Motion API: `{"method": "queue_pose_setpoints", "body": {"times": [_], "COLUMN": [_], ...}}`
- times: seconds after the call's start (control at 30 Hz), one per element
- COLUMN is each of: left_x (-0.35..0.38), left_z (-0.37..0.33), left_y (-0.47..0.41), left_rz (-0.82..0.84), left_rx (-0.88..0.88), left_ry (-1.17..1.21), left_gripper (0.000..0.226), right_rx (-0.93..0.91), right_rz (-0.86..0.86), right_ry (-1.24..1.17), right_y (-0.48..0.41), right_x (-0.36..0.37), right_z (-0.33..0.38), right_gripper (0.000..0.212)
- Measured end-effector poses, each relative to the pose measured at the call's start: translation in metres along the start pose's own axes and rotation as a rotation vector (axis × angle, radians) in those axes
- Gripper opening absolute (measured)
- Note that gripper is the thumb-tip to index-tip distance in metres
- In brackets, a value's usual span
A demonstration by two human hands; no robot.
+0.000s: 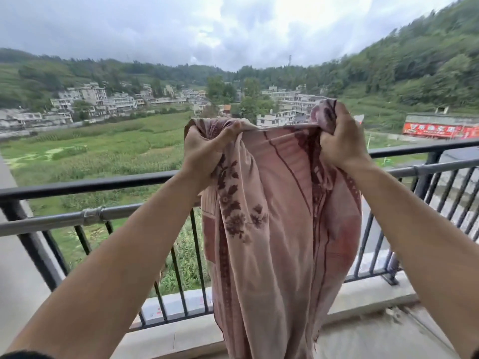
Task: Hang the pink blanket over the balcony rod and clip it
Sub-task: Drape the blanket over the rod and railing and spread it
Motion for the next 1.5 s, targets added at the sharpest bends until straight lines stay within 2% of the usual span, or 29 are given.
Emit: {"method": "queue_pose_setpoints", "body": {"times": [0.03,0.1,0.17,0.23,0.27,0.37,0.4,0.43,0.5,0.57,0.63,0.67,0.7,0.77,0.83,0.97,1.03,1.07,1.17,1.27,1.37,1.43,1.5], "left_x": [-0.022,-0.064,-0.078,-0.073,-0.07,-0.067,-0.067,-0.067,-0.069,-0.071,-0.07,-0.07,-0.071,-0.085,-0.115,-0.205,-0.242,-0.254,-0.265,-0.262,-0.267,-0.284,-0.32], "left_z": [0.015,0.05,0.08,0.089,0.087,0.086,0.086,0.087,0.087,0.084,0.075,0.071,0.068,0.059,0.045,0.006,-0.008,-0.01,0.0,0.011,0.012,0.01,0.004], "left_y": [0.0,0.015,0.025,0.023,0.021,0.02,0.02,0.021,0.021,0.021,0.023,0.025,0.028,0.036,0.049,0.084,0.102,0.108,0.126,0.139,0.142,0.148,0.161], "left_rz": [-0.13,-0.309,-0.249,-0.165,-0.14,-0.113,-0.111,-0.102,-0.104,-0.138,-0.152,-0.151,-0.159,-0.218,-0.331,-0.581,-0.66,-0.673,-0.657,-0.633,-0.613,-0.619,-0.671], "left_rx": [-0.093,-0.359,-0.501,-0.515,-0.513,-0.5,-0.505,-0.5,-0.491,-0.439,-0.365,-0.34,-0.334,-0.331,-0.33,-0.288,-0.29,-0.299,-0.353,-0.358,-0.317,-0.297,-0.294], "left_ry": [-0.173,-0.433,-0.412,-0.372,-0.373,-0.344,-0.33,-0.313,-0.291,-0.295,-0.326,-0.339,-0.345,-0.358,-0.344,-0.383,-0.392,-0.402,-0.453,-0.47,-0.454,-0.456,-0.501], "left_gripper": [0.058,0.077,0.06,0.034,0.029,0.032,0.037,0.042,0.052,0.042,0.036,0.036,0.036,0.034,0.033,0.042,0.04,0.037,0.041,0.047,0.033,0.027,0.034], "right_rx": [0.021,0.183,0.452,0.571,0.589,0.681,0.708,0.678,0.44,0.129,-0.083,-0.128,-0.165,-0.209,-0.148,0.273,0.453,0.459,0.217,-0.067,-0.27,-0.4,-0.465], "right_rz": [0.013,0.202,0.398,0.362,0.351,0.446,0.483,0.491,0.407,0.34,0.529,0.635,0.671,0.528,0.355,0.118,0.123,0.136,0.19,0.398,0.588,0.667,0.637], "right_ry": [0.082,0.316,0.43,0.366,0.389,0.537,0.606,0.696,0.796,0.541,0.236,0.171,0.151,0.178,0.254,0.428,0.49,0.514,0.474,0.188,0.061,0.065,0.114], "right_y": [-0.005,-0.008,0.01,0.022,0.024,0.032,0.038,0.042,0.044,0.052,0.071,0.083,0.088,0.079,0.06,0.038,0.038,0.036,0.03,0.059,0.102,0.125,0.133], "right_x": [0.001,0.017,0.029,0.03,0.03,0.038,0.039,0.041,0.05,0.078,0.122,0.143,0.154,0.146,0.12,0.053,0.046,0.051,0.098,0.171,0.235,0.266,0.279], "right_z": [-0.014,-0.062,-0.115,-0.139,-0.138,-0.126,-0.113,-0.095,-0.037,0.023,0.067,0.079,0.083,0.078,0.052,-0.041,-0.067,-0.059,0.025,0.139,0.232,0.27,0.283], "right_gripper": [0.032,0.027,0.033,0.04,0.044,0.067,0.069,0.066,0.064,0.06,0.055,0.047,0.036,0.017,0.012,0.018,0.025,0.03,0.045,0.038,0.06,0.054,0.041]}}
Point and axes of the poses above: each hand's wrist, its own y-axis away from the middle knuckle, its own x-axis out of the palm, z = x × y, the point moved 9 cm from there along -y, towards the middle knuckle, and after that the axes turned 12 degrees about z, right-handed, at the moved point
